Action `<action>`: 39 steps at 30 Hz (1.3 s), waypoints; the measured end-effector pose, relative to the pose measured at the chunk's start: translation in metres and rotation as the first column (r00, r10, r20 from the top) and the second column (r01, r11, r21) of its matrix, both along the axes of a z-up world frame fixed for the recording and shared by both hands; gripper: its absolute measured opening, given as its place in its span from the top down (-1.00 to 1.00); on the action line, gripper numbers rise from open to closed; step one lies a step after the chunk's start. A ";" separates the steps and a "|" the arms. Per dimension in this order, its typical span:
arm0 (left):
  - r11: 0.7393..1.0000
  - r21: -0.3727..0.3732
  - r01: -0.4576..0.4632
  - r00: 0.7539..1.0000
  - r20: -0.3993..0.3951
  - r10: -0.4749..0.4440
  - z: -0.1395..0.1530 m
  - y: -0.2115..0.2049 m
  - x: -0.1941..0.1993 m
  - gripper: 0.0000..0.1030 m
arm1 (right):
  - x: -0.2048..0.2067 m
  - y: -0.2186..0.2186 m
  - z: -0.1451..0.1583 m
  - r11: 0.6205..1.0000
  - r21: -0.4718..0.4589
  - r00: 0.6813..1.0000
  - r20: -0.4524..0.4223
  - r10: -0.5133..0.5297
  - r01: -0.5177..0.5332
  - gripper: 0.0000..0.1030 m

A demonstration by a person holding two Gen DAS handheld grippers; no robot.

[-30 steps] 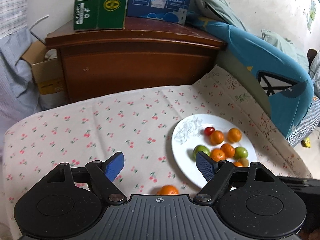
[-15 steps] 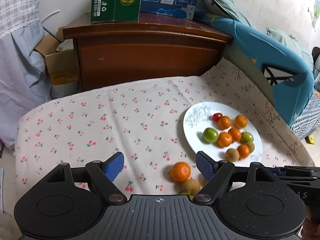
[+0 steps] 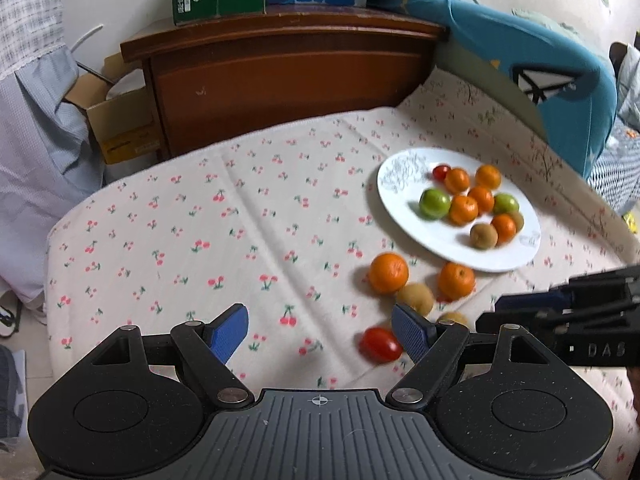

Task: Organize fruits
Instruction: 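Withdraw both tools from the plate toward the loose fruits, then grasp another red cherry tomato with the left tool while the right tool grasps a brown kiwi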

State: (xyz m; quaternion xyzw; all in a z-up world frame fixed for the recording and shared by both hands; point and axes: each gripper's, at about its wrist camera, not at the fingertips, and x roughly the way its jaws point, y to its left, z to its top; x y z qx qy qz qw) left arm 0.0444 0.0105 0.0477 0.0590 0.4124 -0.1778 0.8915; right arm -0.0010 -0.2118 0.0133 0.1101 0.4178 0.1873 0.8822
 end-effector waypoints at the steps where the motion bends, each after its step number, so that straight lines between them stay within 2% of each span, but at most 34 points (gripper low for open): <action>1: 1.000 0.001 0.008 1.000 -0.007 -0.008 -0.002 0.000 -0.001 -0.55 | 0.001 0.001 -0.001 1.000 -0.002 1.000 -0.004 0.001 -0.001 0.37; 7: 0.996 0.047 0.079 0.997 0.000 -0.079 -0.012 -0.004 -0.009 -0.55 | 0.002 0.010 -0.006 0.999 -0.024 0.999 -0.010 0.034 -0.034 0.37; 21: 0.975 0.100 0.200 0.978 0.034 -0.204 -0.026 -0.017 -0.021 -0.53 | 0.007 0.016 -0.013 0.998 -0.030 0.999 -0.019 0.046 -0.047 0.37; 34: 0.955 0.127 0.268 0.957 0.077 -0.279 -0.035 -0.025 -0.023 -0.49 | 0.009 0.019 -0.016 0.998 -0.040 0.998 -0.016 0.055 -0.055 0.34; 37: 0.954 0.116 0.276 0.955 0.083 -0.286 -0.035 -0.026 -0.022 -0.48 | 0.009 0.020 -0.016 0.997 -0.046 0.998 -0.013 0.058 -0.058 0.34; 39: 0.954 0.098 0.285 0.953 0.082 -0.293 -0.035 -0.025 -0.020 -0.41 | 0.010 0.020 -0.017 0.997 -0.048 0.998 -0.014 0.059 -0.059 0.34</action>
